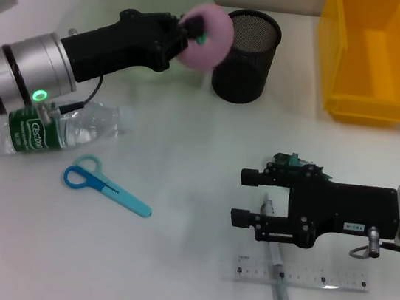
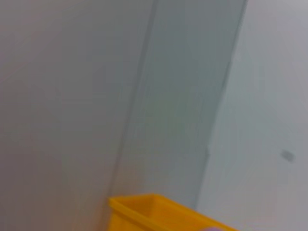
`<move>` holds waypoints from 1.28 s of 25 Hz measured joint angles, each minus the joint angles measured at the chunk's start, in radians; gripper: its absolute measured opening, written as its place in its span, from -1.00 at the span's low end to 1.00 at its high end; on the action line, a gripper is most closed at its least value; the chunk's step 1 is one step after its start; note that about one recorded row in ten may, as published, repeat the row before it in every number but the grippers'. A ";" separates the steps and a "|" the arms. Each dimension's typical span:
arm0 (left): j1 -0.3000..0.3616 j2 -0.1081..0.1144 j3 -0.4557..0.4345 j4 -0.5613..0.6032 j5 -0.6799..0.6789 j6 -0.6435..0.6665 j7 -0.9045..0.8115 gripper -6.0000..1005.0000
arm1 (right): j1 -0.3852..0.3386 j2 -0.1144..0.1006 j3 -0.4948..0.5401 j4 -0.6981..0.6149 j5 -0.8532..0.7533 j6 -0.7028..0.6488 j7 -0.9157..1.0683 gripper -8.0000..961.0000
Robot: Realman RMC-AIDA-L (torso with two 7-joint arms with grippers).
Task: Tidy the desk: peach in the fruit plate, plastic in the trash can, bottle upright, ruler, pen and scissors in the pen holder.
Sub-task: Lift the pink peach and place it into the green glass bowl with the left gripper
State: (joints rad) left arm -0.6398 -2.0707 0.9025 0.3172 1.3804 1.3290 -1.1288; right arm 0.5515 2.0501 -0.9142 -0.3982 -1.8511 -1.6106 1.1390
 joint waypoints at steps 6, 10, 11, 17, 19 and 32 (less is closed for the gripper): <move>0.013 -0.001 -0.001 -0.058 -0.099 -0.004 0.100 -0.83 | 0.004 0.001 -0.003 0.000 0.000 0.000 -0.001 0.46; 0.019 0.002 0.002 -0.059 -0.102 -0.004 0.102 -0.83 | 0.005 0.001 -0.005 0.000 0.000 0.000 -0.001 0.46; 0.020 0.001 0.003 -0.059 -0.103 -0.005 0.102 -0.82 | 0.005 0.001 -0.005 0.001 0.000 0.000 -0.001 0.46; 0.020 0.001 0.003 -0.060 -0.103 -0.006 0.102 -0.81 | 0.005 0.002 -0.006 0.001 -0.002 0.000 -0.003 0.46; 0.020 0.001 0.002 -0.061 -0.103 -0.006 0.101 -0.81 | 0.005 0.002 -0.006 0.001 -0.002 0.000 -0.006 0.46; -0.038 -0.008 -0.038 -0.075 -0.200 -0.279 0.105 -0.79 | 0.005 0.002 -0.001 0.001 -0.002 0.000 -0.015 0.46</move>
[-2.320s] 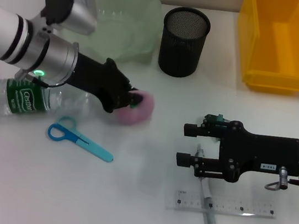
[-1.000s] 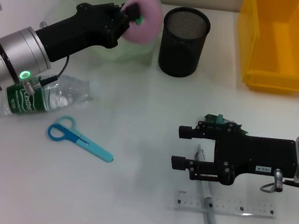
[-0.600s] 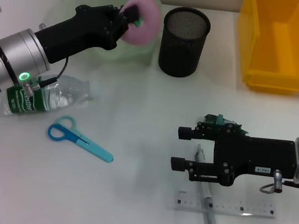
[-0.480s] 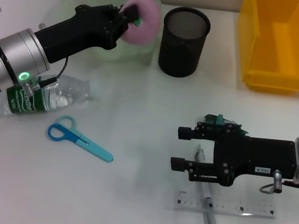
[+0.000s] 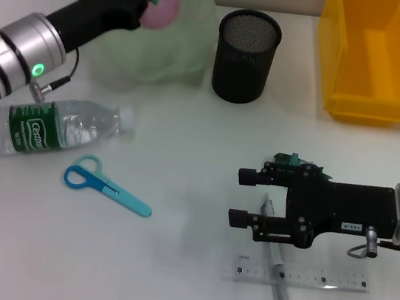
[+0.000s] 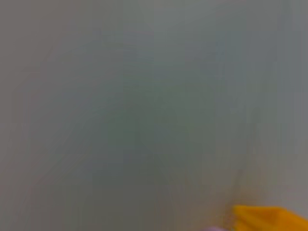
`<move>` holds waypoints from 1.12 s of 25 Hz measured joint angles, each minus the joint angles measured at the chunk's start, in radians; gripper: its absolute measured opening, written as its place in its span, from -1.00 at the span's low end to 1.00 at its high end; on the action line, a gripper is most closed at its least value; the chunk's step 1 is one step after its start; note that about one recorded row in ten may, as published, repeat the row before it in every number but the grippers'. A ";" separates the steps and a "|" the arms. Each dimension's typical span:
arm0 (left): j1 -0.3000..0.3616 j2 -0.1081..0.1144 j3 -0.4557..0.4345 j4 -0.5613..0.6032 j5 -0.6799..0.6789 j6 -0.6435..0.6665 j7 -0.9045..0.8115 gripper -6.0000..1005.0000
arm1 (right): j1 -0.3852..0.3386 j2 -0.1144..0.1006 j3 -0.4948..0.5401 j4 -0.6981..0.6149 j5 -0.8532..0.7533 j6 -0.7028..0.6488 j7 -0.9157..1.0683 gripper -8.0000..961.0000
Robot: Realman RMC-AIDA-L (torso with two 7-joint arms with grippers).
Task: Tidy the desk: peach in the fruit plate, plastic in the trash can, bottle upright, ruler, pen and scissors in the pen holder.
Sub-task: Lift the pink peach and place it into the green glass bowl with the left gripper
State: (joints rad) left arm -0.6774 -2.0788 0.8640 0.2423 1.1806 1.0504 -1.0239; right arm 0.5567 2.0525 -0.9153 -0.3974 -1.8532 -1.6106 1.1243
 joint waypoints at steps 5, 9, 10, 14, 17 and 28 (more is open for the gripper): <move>-0.042 -0.001 -0.001 -0.008 -0.030 -0.167 0.003 -0.78 | 0.001 0.000 -0.003 -0.002 0.000 0.000 0.000 0.46; -0.062 -0.002 -0.002 -0.034 -0.086 -0.227 0.058 -0.78 | 0.002 0.000 -0.004 -0.002 0.001 0.000 0.000 0.46; -0.064 -0.002 -0.002 -0.040 -0.101 -0.227 0.073 -0.77 | 0.002 0.000 -0.003 -0.001 0.001 0.000 0.000 0.46; -0.065 -0.002 0.000 -0.048 -0.119 -0.228 0.095 -0.77 | 0.002 0.000 -0.001 0.000 0.001 0.000 0.000 0.46; -0.066 -0.001 0.000 -0.048 -0.119 -0.226 0.095 -0.76 | 0.002 0.000 0.000 0.001 0.001 0.001 0.000 0.46; -0.068 -0.001 0.004 -0.048 -0.121 -0.223 0.096 -0.75 | 0.003 0.000 0.002 0.001 0.000 0.003 0.000 0.46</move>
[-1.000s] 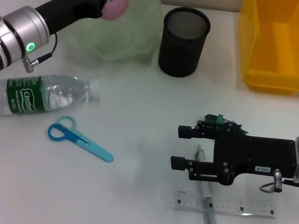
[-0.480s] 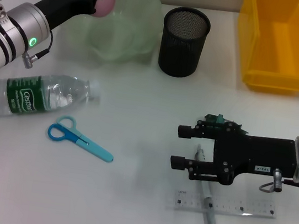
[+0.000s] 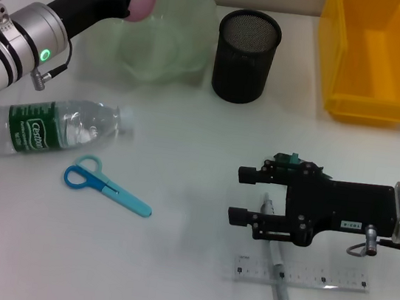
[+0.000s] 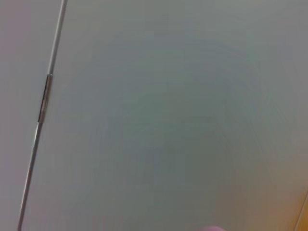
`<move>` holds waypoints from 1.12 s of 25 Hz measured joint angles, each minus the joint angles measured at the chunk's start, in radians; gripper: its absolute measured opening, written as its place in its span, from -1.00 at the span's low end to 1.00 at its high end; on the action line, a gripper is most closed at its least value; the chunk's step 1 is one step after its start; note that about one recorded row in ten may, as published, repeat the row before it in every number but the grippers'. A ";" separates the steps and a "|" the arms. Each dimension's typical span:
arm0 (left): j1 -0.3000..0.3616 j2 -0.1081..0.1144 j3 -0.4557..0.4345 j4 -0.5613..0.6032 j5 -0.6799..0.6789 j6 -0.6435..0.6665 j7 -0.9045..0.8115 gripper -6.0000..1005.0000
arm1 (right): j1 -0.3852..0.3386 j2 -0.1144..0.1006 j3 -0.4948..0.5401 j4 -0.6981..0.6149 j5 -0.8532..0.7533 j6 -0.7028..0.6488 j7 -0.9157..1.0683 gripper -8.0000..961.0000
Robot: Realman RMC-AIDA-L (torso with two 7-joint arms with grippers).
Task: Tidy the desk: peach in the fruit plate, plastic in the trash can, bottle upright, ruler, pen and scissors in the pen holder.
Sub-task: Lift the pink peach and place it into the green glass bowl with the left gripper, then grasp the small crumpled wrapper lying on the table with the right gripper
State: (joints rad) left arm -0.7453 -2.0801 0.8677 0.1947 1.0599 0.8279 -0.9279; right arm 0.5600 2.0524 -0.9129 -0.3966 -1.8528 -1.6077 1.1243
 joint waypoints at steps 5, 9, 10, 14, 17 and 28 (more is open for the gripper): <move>-0.002 0.000 0.002 0.000 0.000 0.000 -0.002 -0.74 | 0.001 0.000 -0.001 -0.001 0.000 0.002 0.000 0.46; 0.000 0.000 -0.001 -0.007 -0.023 0.004 -0.008 -0.73 | 0.001 0.000 -0.001 -0.001 0.000 0.002 0.000 0.46; 0.000 0.000 0.001 -0.010 -0.030 0.004 -0.008 -0.73 | 0.001 0.000 -0.001 -0.002 0.000 0.002 0.000 0.46; -0.002 0.000 0.004 -0.015 -0.032 -0.003 -0.008 -0.64 | 0.002 0.000 -0.001 -0.002 0.000 0.002 0.000 0.46; -0.002 0.000 0.004 -0.016 -0.034 -0.003 -0.008 -0.40 | 0.001 0.000 -0.004 -0.001 0.000 0.006 0.000 0.46; -0.002 0.000 0.016 -0.016 -0.030 0.005 -0.008 0.07 | 0.001 0.000 -0.007 0.001 0.000 0.009 0.000 0.46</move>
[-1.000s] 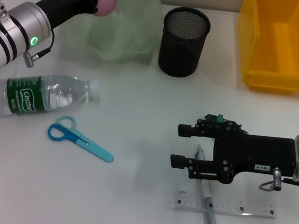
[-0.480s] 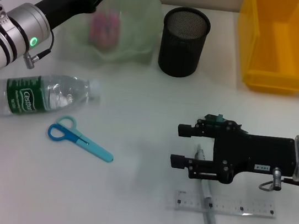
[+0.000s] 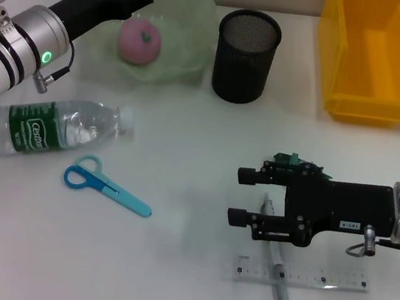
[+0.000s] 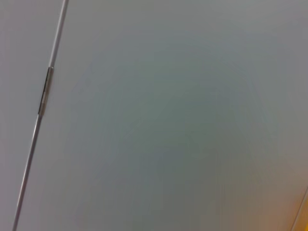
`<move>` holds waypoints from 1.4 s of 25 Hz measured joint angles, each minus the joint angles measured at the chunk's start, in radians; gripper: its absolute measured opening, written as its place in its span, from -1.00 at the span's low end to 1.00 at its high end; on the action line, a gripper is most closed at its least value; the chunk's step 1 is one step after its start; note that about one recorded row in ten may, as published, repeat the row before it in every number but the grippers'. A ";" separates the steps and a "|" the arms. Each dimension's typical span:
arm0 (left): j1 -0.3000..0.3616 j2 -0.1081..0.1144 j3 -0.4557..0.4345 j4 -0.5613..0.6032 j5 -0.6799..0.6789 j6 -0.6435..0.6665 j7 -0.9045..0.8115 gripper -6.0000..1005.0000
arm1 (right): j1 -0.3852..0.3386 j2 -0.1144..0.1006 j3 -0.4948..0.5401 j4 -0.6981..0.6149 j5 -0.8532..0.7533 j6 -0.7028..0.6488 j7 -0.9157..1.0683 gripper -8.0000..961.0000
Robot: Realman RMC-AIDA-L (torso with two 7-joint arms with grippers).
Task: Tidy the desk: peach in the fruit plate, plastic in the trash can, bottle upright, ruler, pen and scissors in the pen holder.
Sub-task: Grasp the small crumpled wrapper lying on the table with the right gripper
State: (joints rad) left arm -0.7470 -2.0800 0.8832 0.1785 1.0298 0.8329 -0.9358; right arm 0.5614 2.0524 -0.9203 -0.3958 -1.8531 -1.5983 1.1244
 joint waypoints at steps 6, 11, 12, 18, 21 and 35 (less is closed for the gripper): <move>0.000 0.000 0.000 0.000 0.000 0.002 0.000 0.62 | 0.000 0.000 0.000 0.000 0.000 0.001 0.000 0.46; 0.001 0.000 0.000 -0.001 0.000 0.016 0.000 0.72 | 0.001 0.000 0.000 0.000 0.000 0.006 0.000 0.46; 0.001 0.000 0.000 -0.001 0.000 0.016 0.000 0.72 | 0.001 0.000 0.000 0.000 0.000 0.006 0.000 0.46; 0.080 0.017 0.172 0.100 0.002 0.193 -0.172 0.72 | -0.004 0.000 0.005 0.000 0.000 0.015 0.000 0.46; 0.173 0.038 0.302 0.223 0.004 0.322 -0.269 0.71 | -0.009 0.000 0.007 0.000 0.001 0.013 0.000 0.46; 0.298 0.148 0.358 0.290 0.212 0.783 -0.363 0.71 | -0.029 -0.010 0.009 -0.009 0.007 -0.005 -0.001 0.46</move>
State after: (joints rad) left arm -0.4490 -1.9323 1.2416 0.4684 1.2421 1.6155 -1.2983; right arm 0.5321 2.0424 -0.9111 -0.4048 -1.8464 -1.6031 1.1237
